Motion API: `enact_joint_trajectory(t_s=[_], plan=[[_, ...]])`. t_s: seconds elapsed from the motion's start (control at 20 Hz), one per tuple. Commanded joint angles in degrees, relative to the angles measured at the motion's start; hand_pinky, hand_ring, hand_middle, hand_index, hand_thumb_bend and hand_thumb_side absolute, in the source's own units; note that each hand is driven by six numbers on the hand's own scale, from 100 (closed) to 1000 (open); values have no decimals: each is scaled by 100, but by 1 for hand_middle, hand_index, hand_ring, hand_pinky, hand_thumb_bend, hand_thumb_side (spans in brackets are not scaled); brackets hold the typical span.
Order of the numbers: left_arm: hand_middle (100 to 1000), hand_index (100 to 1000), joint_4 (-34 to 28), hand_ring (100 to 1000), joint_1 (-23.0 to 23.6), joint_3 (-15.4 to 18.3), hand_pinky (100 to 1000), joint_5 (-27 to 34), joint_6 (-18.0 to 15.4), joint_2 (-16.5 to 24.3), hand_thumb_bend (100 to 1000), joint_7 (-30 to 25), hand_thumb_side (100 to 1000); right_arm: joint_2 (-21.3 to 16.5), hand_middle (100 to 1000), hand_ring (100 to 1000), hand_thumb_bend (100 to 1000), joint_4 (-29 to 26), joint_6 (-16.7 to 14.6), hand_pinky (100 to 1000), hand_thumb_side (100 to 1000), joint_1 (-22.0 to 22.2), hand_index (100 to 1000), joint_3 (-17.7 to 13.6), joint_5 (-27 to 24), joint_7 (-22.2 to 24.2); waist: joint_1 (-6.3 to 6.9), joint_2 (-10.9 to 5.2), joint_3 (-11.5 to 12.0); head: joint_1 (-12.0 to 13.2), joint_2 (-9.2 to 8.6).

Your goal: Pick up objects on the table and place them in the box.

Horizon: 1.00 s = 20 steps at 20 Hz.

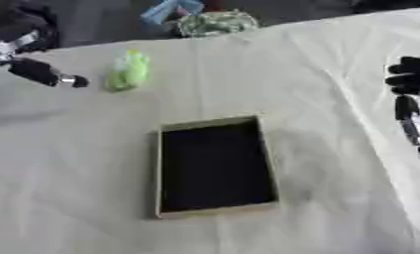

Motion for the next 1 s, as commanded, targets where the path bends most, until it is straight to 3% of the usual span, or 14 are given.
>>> enact_joint_trajectory(t_s=[0.05, 1.0], plan=[[801, 951, 79, 801, -167, 65, 812, -83, 11, 40, 712, 116, 557, -138, 806, 801, 100, -42, -5, 786, 492, -82, 923, -10, -48, 21, -10, -78, -17, 8, -78], [803, 950, 995, 799, -539, 128, 809, -835, 53, -807, 683, 513, 571, -117, 805, 801, 100, -32, -13, 785, 500, -148, 923, 48, -98, 92, 23, -5, -208, -7, -183]])
